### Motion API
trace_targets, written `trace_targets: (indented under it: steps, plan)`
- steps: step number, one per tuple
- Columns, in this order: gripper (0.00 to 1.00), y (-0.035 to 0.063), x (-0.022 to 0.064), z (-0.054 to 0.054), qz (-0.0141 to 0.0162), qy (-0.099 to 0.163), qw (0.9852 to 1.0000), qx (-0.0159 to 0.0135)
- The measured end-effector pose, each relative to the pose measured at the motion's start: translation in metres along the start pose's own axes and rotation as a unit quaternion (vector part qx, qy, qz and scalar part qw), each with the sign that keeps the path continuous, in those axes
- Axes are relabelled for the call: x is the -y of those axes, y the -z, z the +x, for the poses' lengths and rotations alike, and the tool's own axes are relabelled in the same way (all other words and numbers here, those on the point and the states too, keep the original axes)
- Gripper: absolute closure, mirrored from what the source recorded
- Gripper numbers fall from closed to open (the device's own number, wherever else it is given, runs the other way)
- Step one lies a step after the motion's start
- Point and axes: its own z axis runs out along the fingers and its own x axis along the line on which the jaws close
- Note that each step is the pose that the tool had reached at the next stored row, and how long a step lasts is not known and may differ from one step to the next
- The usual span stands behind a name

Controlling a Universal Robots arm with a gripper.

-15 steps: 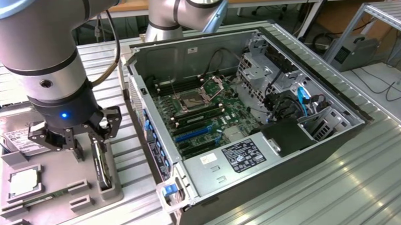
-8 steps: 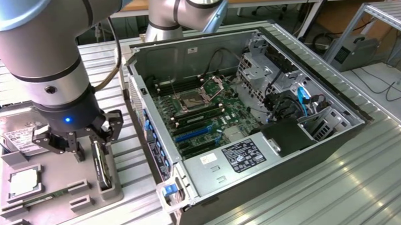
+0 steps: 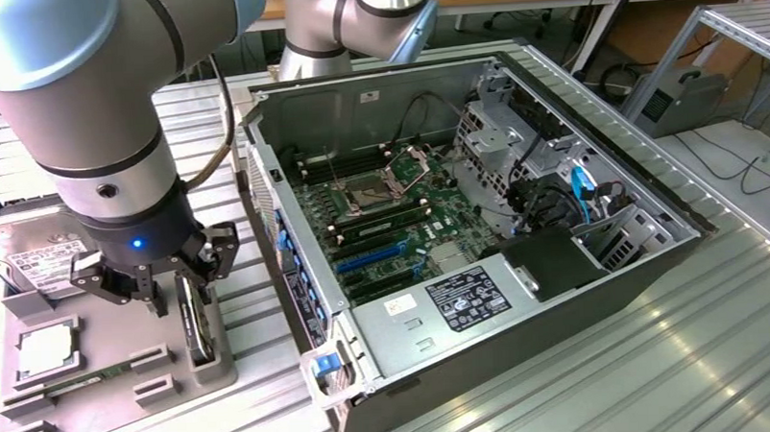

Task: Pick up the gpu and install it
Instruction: 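Pick up the gpu and move the gpu toward the slot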

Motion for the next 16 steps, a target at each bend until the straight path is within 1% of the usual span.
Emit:
trace_targets:
  steps: [2, 15, 16]
  plan:
    - [0.52, -0.0023, 0.0000, 0.0001, 0.0000, 0.000, 1.0000, 0.0000]
    - [0.52, -0.0026, -0.0001, -0.0016, 0.0000, 0.000, 1.0000, 0.0000]
    - [0.53, -0.0026, -0.0001, -0.0016, 0.0000, 0.000, 1.0000, 0.0000]
